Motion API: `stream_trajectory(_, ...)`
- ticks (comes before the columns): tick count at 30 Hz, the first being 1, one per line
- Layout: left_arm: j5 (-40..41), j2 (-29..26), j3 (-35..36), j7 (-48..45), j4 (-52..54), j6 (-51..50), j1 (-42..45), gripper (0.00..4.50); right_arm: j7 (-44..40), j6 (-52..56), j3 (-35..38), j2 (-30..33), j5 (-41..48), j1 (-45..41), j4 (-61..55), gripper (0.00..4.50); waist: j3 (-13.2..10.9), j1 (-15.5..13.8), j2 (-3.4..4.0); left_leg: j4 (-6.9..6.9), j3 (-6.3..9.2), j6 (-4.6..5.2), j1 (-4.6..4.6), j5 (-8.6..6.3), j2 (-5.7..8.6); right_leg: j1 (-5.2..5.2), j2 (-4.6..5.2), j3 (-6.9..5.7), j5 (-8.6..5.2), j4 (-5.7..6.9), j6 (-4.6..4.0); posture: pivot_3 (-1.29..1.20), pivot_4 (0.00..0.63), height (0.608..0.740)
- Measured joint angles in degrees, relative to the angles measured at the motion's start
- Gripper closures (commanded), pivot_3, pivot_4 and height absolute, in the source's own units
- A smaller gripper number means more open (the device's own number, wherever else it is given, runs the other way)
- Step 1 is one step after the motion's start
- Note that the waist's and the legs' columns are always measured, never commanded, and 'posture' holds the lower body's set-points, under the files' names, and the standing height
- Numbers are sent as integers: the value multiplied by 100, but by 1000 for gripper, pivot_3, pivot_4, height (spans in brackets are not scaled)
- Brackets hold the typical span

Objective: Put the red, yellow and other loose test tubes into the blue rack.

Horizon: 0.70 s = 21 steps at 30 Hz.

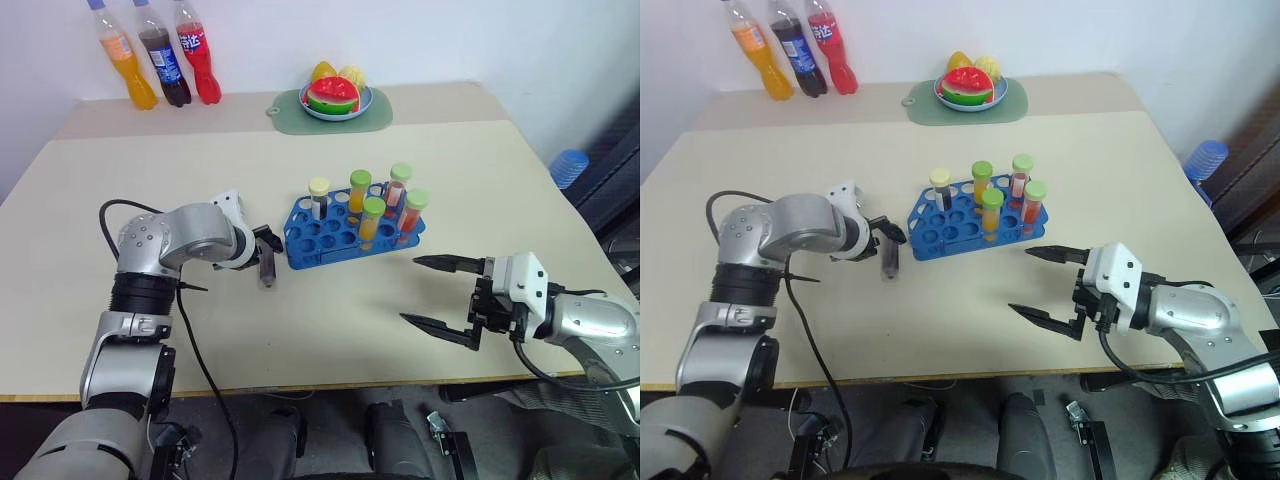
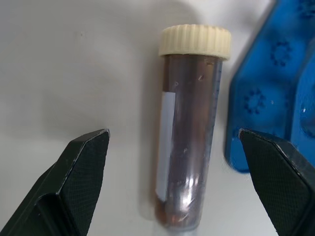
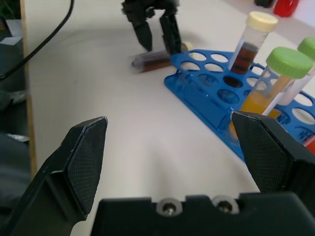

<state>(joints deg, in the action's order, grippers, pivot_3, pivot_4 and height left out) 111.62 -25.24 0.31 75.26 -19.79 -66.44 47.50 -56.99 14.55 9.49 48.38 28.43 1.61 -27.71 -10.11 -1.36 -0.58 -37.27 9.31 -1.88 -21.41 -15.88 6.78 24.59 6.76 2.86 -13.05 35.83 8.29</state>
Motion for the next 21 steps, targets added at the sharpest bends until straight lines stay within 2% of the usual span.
stream_trajectory(1,-61,39,-6,-12,-85,18,52,130,-17,10,25,5,1,19,-2,61,0,-10,0,0,-1,0,0,0,0,0,0,0,0,0,0,0,150,740)
stream_trajectory(4,-444,141,1,-207,-401,59,241,970,-37,36,52,11,3,73,-22,0,2,-82,0,-3,-6,0,3,1,1,-1,0,1,0,1,0,0,150,740)
stream_trajectory(9,-1005,231,161,-537,-703,13,349,3451,-34,136,106,11,3,84,-95,0,9,-103,-6,-9,-6,1,4,0,2,-7,2,1,1,3,1,0,150,740)
stream_trajectory(13,-1096,270,311,-591,-633,-161,299,3451,-36,137,126,13,-12,86,-89,0,11,-97,-8,-9,-5,0,4,0,1,-6,2,1,0,5,1,0,150,740)
stream_trajectory(17,-940,53,344,-986,106,-450,-150,3451,-35,134,125,11,-34,94,-56,0,10,-73,-10,-5,-6,1,-3,0,1,5,2,3,0,5,1,0,150,740)
stream_trajectory(19,-905,-303,444,-1665,954,-567,-661,3451,-15,131,137,4,-70,137,-27,0,9,-45,-11,2,-12,1,-4,0,-2,12,1,7,0,8,0,0,150,740)
stream_trajectory(21,-1276,-717,782,-3120,2032,-525,-1254,3451,49,131,157,-35,-73,192,-8,0,7,-11,-12,6,-21,0,-10,1,-4,22,-1,10,-1,10,-2,0,150,740)
